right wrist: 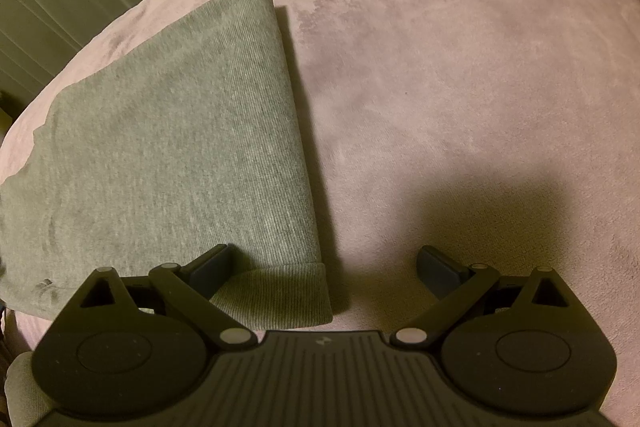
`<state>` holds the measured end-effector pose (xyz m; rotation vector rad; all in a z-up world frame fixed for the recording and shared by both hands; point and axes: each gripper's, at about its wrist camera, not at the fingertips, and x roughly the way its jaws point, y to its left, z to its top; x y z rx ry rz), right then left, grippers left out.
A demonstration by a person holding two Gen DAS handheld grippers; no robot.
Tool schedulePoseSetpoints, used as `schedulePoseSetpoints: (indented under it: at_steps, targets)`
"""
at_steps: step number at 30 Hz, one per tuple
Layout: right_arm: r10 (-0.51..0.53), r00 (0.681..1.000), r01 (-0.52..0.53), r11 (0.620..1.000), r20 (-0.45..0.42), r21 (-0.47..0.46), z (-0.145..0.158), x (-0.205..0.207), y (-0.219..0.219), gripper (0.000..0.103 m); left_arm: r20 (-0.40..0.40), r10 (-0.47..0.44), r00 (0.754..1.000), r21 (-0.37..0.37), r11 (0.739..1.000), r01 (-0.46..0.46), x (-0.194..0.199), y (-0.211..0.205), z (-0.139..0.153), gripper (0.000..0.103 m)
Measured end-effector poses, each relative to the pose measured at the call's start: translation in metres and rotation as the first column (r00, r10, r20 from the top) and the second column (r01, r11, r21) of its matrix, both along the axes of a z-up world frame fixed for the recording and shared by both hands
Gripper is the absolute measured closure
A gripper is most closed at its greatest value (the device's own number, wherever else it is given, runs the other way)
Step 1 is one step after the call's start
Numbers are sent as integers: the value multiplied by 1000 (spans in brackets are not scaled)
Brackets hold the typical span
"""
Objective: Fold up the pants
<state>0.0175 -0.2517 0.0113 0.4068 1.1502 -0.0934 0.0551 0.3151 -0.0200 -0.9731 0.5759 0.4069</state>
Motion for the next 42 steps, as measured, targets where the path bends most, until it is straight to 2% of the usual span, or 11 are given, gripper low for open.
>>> schedulePoseSetpoints:
  at_steps: [9, 16, 18, 21, 24, 26, 27, 32, 37, 40, 42]
  targets:
    - [0, 1000, 0, 1000, -2, -2, 0, 1, 1, 4, 137, 37, 990, -101, 995, -23, 6, 22, -8, 7]
    - [0, 1000, 0, 1000, -8, -6, -2, 2, 1, 4, 181, -3, 984, -44, 999, 11, 10, 21, -7, 64]
    - [0, 1000, 0, 1000, -8, -5, -2, 2, 1, 4, 181, -6, 983, -37, 999, 13, 13, 21, -7, 62]
    - [-1, 1000, 1, 1000, -9, -4, -2, 2, 2, 4, 102, 24, 994, -40, 999, -20, 25, 23, -11, 30]
    - [-1, 1000, 1, 1000, -9, -3, -2, 2, 2, 4, 79, 55, 995, -62, 997, -50, 37, 26, -11, 31]
    - [-2, 1000, 1, 1000, -8, -2, -2, 3, 1, 4, 87, 66, 994, -113, 992, -56, 43, 32, -10, 49]
    - [-2, 1000, 2, 1000, -8, -1, -2, 3, 1, 4, 96, 54, 994, -116, 992, -43, 45, 36, -9, 73]
    - [-7, 1000, 7, 1000, -5, 6, -3, 3, 1, 4, 134, -96, 986, 114, 990, 81, 46, 13, 35, 82]
    - [-19, 1000, 19, 1000, 5, 22, -2, 1, -1, 4, 231, -285, 930, 382, 906, 183, 40, -52, 110, 82]
    - [-32, 999, 32, 999, 16, 40, -2, -1, -3, 4, 288, -447, 847, 524, 814, 251, 37, -112, 151, 82]
    - [-47, 998, 45, 997, 30, 59, -1, -3, -7, 4, 278, -575, 769, 632, 713, 304, 34, -165, 167, 81]
